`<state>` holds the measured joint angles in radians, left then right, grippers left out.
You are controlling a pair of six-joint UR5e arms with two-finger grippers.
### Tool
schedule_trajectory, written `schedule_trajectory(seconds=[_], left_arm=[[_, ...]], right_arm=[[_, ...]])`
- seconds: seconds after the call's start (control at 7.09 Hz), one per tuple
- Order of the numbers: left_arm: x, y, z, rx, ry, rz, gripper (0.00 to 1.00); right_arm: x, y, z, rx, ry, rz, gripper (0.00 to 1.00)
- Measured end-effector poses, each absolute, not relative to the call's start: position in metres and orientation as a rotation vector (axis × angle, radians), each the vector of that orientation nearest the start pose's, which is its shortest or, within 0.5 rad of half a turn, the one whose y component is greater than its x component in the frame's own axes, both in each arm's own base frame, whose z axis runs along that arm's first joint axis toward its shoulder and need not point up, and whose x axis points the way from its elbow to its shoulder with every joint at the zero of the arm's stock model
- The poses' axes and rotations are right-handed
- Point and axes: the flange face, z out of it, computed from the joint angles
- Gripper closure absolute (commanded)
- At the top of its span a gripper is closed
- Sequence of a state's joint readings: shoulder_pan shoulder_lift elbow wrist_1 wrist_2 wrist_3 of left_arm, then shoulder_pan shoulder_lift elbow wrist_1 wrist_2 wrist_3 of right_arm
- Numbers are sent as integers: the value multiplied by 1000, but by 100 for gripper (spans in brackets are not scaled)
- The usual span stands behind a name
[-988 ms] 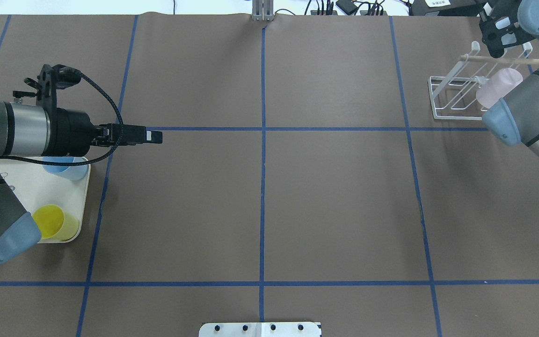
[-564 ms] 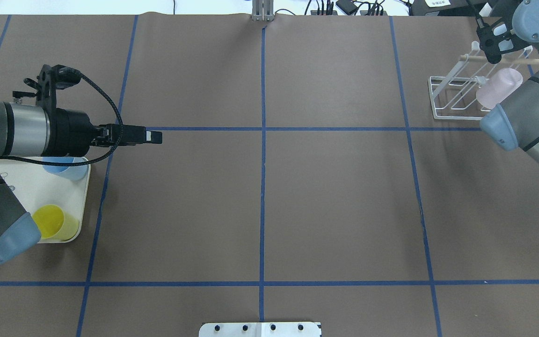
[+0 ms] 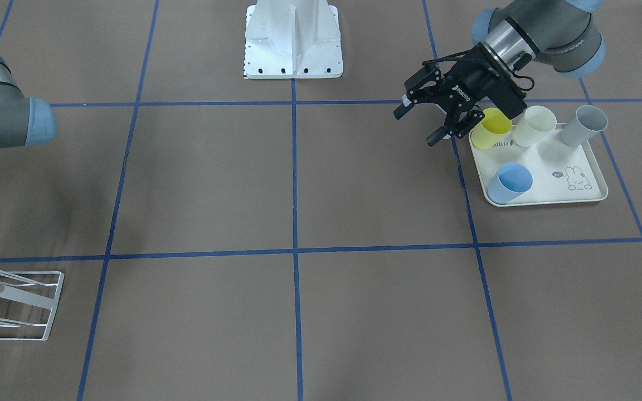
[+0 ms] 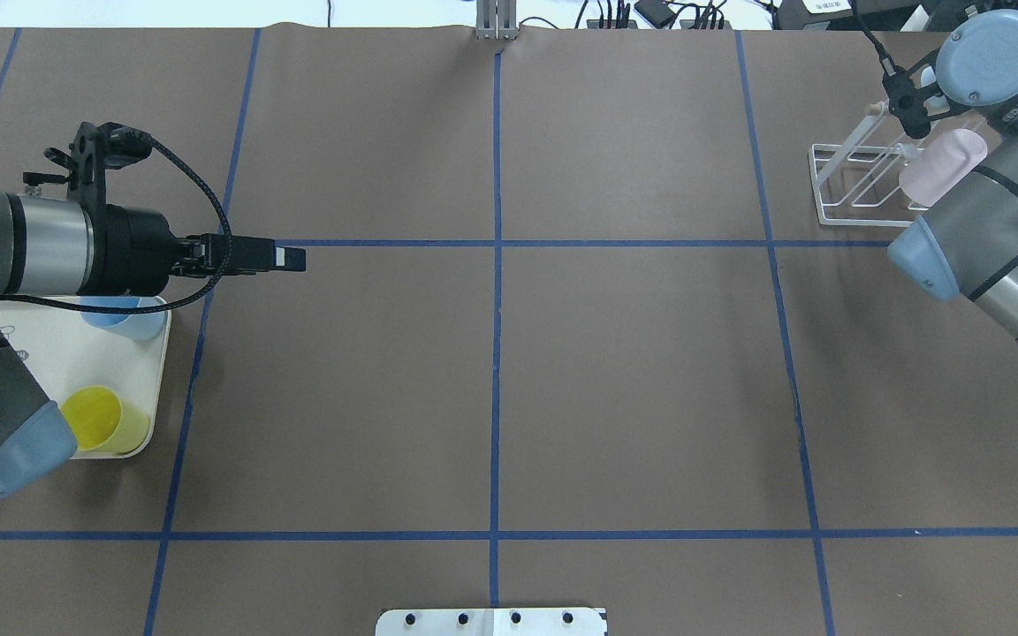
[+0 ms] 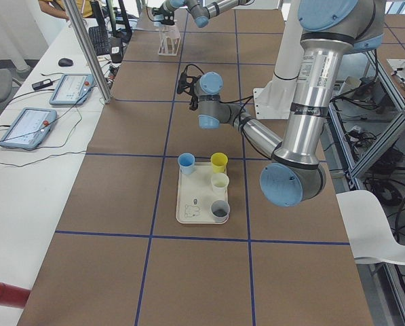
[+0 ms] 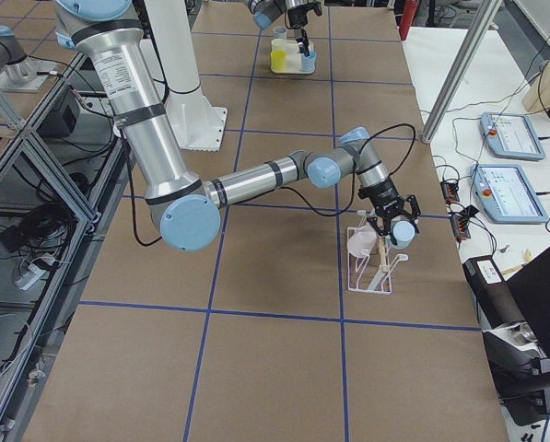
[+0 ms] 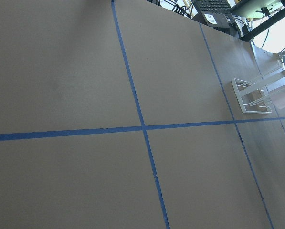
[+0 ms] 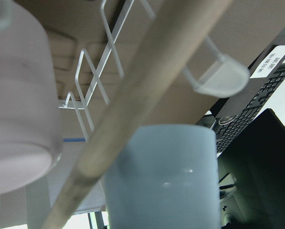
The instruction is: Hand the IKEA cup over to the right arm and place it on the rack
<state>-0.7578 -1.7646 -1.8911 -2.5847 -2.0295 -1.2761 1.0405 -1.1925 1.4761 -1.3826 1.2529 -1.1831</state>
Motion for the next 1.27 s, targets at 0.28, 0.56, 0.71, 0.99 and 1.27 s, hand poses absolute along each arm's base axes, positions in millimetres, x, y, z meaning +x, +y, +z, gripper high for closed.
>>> schedule_trajectory(seconds=[0.28, 0.56, 0.71, 0.99, 1.27], left_arm=[[314, -420, 291, 434, 1471, -18, 0], [314, -420, 291, 435, 1471, -18, 0], [313, -420, 291, 436, 1470, -18, 0], [301, -415, 305, 446, 1440, -6, 0], [261, -421, 339, 542, 1321, 45, 0]], right_arm=[[-196, -657, 489, 377, 503, -1593, 5], [-197, -657, 487, 382, 505, -1590, 4], [-197, -657, 479, 396, 506, -1581, 3], [-197, -653, 449, 479, 475, -1523, 3], [-200, -639, 420, 601, 331, -1365, 2]])
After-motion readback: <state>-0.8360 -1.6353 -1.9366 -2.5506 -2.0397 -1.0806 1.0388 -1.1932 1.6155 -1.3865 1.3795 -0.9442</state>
